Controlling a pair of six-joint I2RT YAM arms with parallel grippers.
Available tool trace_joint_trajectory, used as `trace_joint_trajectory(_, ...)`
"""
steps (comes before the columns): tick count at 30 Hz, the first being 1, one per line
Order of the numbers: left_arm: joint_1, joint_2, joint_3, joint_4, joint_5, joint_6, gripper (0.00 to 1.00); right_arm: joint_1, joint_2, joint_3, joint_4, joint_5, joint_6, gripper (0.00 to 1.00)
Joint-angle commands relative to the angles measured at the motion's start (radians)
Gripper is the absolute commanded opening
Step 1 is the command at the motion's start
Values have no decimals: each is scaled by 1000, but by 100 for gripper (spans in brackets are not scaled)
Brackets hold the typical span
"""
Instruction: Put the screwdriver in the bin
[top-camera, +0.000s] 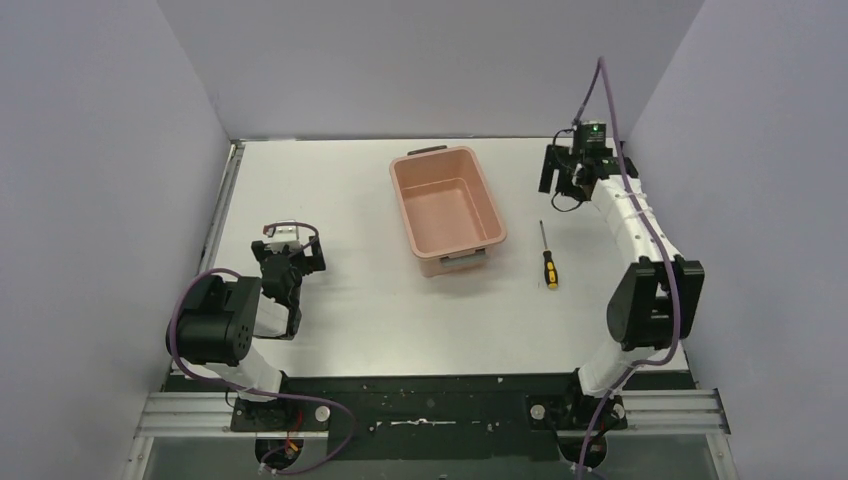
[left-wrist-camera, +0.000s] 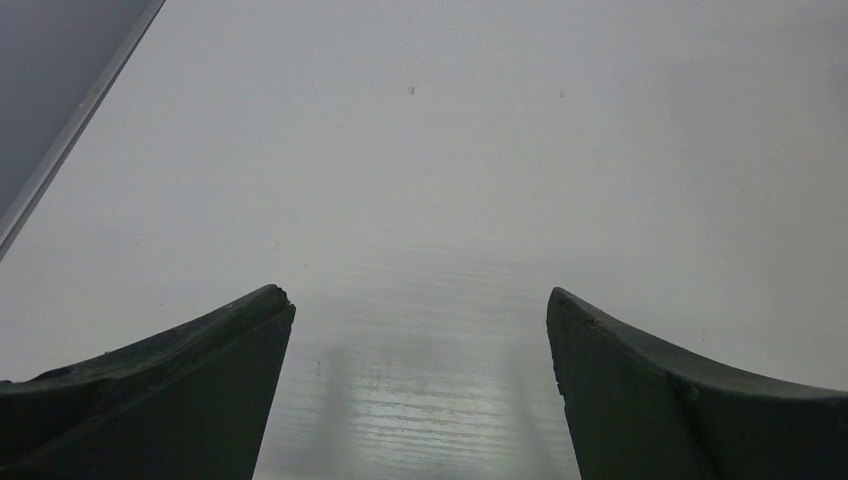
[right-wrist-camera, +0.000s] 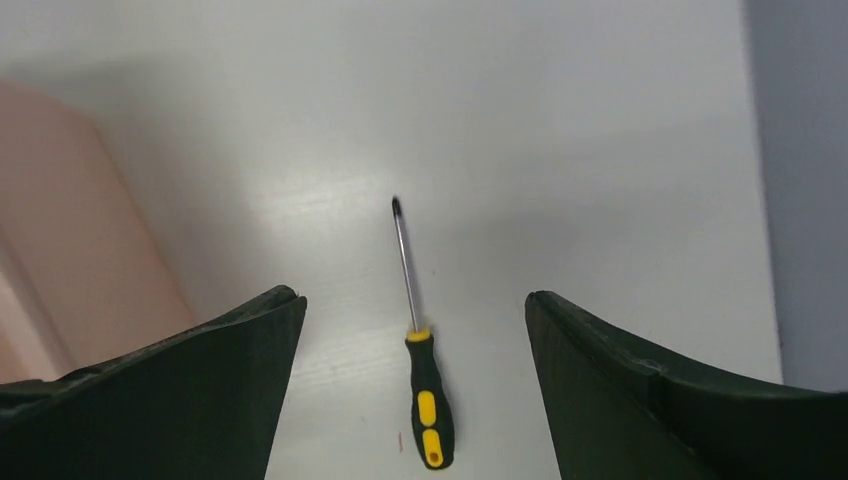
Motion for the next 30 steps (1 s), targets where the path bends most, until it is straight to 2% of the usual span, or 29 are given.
trace_joint_trajectory(1,3,-12,3,25,14,10,97,-7,109,-57,-180,-135,-39,81)
trace_joint_trajectory(5,3,-12,3,25,14,9,97,-6,172,-196,-99,-166,-35,74)
trace_joint_trajectory(11,3,-13,3,24,14,9,97,-6,242,-344,-21,-93,-25,55)
trace_joint_trajectory(15,3,-12,3,24,14,9,97,-6,267,-350,-22,-43,-29,25)
trace_joint_trajectory(17,3,-12,3,24,13,9,97,-6,262,-315,-53,-21,-36,1)
trace_joint_trajectory(22,3,-13,3,23,14,9,97,8,198,-141,-232,-5,-45,0)
trace_joint_trajectory(30,3,-13,3,24,14,8,97,31,210,308,-662,24,-15,0)
